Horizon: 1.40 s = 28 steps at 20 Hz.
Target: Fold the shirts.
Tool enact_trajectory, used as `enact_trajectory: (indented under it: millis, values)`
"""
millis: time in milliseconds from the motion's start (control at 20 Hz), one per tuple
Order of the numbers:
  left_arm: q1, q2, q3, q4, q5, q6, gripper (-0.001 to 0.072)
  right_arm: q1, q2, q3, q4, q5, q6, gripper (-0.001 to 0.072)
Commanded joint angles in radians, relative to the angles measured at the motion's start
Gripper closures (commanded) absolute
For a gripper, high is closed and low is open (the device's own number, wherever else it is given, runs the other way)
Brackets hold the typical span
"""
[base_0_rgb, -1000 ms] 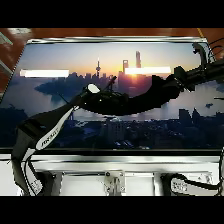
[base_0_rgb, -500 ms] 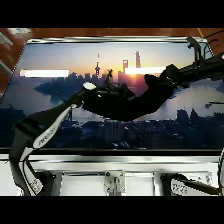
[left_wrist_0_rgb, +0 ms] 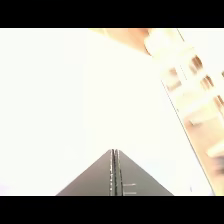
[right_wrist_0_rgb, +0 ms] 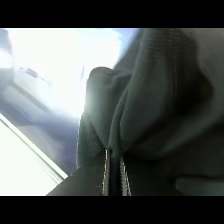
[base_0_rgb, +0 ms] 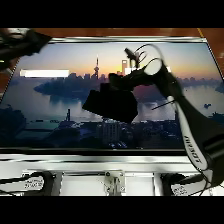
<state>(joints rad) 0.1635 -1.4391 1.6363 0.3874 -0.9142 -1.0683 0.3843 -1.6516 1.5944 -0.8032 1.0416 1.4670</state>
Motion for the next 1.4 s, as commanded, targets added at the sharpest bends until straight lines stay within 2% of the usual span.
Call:
enact_trajectory:
  millis: [0, 50, 200, 300, 400, 650, 750, 800, 900, 1000, 1100, 1350]
  values:
    - [0.154, 0.133, 0.000, 0.026, -0.137, 0.002, 0.0670, 0.128, -0.161, 0.001, 0.184, -0.224, 0.003, 0.0269]
    - [0.164, 0.150, 0.000, 0.026, -0.181, 0.002, 0.0669, 0.142, -0.189, 0.001, 0.242, -0.277, 0.003, 0.0014]
    - [0.159, 0.167, 0.000, 0.026, -0.321, 0.007, 0.0669, 0.133, -0.200, 0.001, 0.340, -0.347, 0.003, 0.0016]
    - [0.144, 0.167, -0.001, 0.043, -0.352, 0.010, 0.0669, 0.094, -0.167, 0.001, 0.310, -0.245, 0.003, 0.0021]
    - [0.133, 0.166, -0.001, 0.088, -0.346, 0.010, 0.0669, 0.039, -0.116, 0.001, 0.185, -0.053, 0.004, 0.0021]
    - [0.134, 0.166, -0.001, 0.224, -0.348, 0.007, 0.0669, -0.185, -0.008, 0.001, -0.290, 0.453, 0.051, 0.0021]
    - [0.134, 0.166, -0.001, 0.338, -0.348, -0.079, 0.0669, -0.294, -0.004, -0.040, -0.367, 0.531, 0.057, 0.0021]
    - [0.134, 0.166, -0.001, 0.405, -0.350, -0.129, 0.0669, -0.330, -0.005, -0.087, -0.353, 0.509, 0.066, 0.0020]
    - [0.133, 0.166, -0.001, 0.499, -0.361, -0.180, 0.0670, -0.365, -0.005, -0.212, -0.267, 0.377, 0.057, 0.0013]
    - [0.124, 0.166, -0.001, 0.519, -0.379, -0.213, 0.0669, -0.356, -0.010, -0.324, -0.159, 0.190, 0.003, 0.0012]
    - [0.104, 0.166, -0.001, 0.519, -0.386, -0.232, 0.0669, -0.335, -0.035, -0.394, -0.042, 0.067, -0.036, 0.0012]
    - [0.006, 0.168, 0.000, 0.517, -0.384, -0.254, 0.0669, -0.298, -0.128, -0.401, 0.152, 0.017, -0.122, 0.0014]
